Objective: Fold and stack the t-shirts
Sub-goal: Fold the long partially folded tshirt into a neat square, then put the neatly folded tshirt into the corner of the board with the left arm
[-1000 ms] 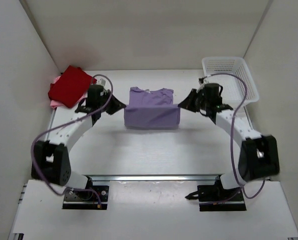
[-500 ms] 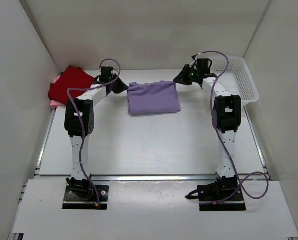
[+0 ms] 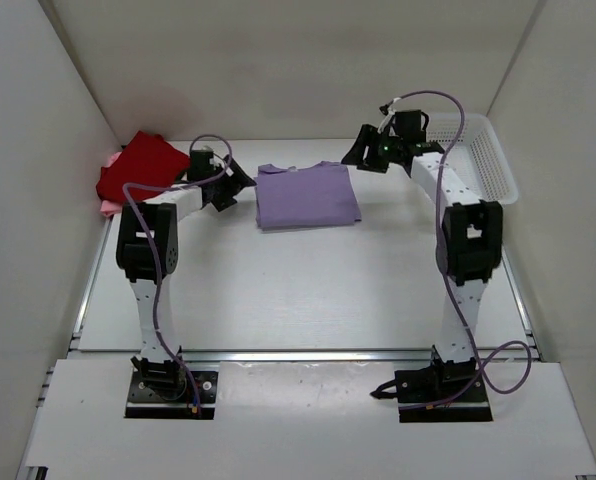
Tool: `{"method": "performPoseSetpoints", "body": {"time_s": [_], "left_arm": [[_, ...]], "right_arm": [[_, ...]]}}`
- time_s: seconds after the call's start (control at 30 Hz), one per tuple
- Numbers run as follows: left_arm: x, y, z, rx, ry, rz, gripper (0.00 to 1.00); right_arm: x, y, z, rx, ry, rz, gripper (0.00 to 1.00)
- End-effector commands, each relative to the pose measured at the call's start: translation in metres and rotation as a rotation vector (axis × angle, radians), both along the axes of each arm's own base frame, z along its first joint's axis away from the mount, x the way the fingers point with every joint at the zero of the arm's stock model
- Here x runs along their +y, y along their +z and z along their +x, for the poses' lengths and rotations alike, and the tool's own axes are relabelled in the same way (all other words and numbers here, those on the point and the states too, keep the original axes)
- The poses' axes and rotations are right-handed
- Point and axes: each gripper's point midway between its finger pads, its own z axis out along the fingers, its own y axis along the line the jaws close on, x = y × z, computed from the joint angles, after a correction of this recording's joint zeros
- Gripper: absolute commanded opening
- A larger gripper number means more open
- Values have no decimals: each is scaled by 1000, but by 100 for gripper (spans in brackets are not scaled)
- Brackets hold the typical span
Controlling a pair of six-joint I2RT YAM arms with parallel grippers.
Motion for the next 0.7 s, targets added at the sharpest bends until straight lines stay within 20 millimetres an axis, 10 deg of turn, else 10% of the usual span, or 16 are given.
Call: {"method": "performPoseSetpoints", "body": {"time_s": [0.0,0.23,0.37,0.53,0.67], "left_arm": [[-36,12,-32,-46,-139,2,96],[-74,-37,-39,46,-230,2,83],[-98,-50,-34,55,-251,-33,55],[-118,-25,-8,-3,-234,-92,2],[-127,38,28,-111,-245,-111,0]], "right_arm": [[17,74,-51,-191,36,8,56],[38,82,-119,-248,68,152,55],[44,77,-142,-262,90,167,54],[39,61,-179,-258,93,181,52],[27,33,-205,-219,43,173,51]]}}
